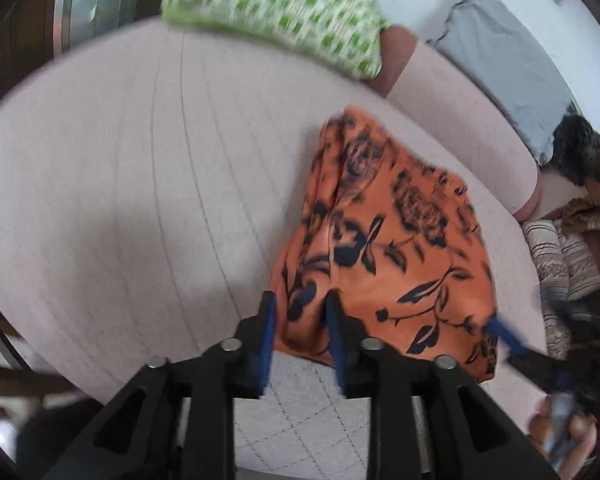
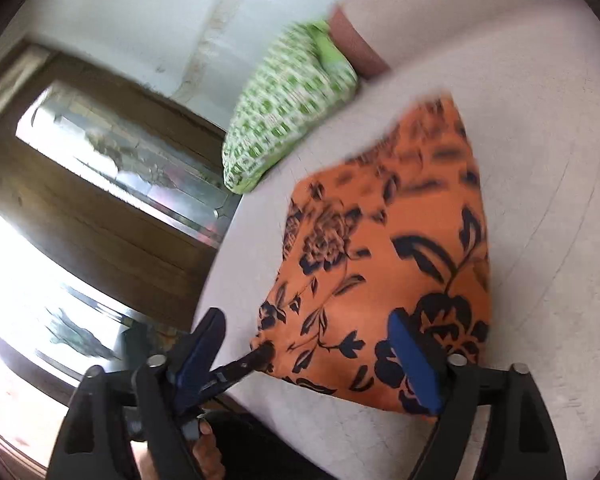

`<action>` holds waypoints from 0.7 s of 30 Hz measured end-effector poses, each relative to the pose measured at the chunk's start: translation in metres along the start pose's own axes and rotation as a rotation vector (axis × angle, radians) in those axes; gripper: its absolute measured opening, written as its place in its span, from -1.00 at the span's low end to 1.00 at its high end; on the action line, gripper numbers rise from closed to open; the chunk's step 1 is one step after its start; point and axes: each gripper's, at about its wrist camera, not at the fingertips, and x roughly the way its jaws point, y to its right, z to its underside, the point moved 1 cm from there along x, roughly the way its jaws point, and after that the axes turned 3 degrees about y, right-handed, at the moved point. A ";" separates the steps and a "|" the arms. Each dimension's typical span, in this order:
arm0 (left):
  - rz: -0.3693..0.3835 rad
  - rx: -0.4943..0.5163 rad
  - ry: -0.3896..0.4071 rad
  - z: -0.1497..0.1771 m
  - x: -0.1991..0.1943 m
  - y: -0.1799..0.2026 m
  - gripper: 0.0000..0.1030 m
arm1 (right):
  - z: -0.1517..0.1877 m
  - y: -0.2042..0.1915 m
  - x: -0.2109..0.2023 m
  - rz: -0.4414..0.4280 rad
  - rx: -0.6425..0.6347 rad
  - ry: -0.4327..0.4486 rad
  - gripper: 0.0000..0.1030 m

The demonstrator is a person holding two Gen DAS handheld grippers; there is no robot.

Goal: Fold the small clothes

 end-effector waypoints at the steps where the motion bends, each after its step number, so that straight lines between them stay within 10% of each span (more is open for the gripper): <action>1: -0.021 0.044 0.038 -0.004 -0.011 0.008 -0.20 | 0.001 0.016 0.010 -0.002 0.071 -0.037 0.67; 8: 0.063 0.313 0.125 -0.036 -0.009 0.087 -0.04 | 0.004 0.025 0.003 -0.119 0.157 -0.048 0.67; 13: -0.004 0.326 -0.047 -0.033 0.074 0.078 -0.05 | -0.013 0.030 -0.028 -0.116 0.129 0.014 0.67; 21: 0.023 0.319 -0.017 -0.028 0.082 0.067 -0.04 | -0.012 0.094 -0.015 -0.027 0.280 -0.053 0.59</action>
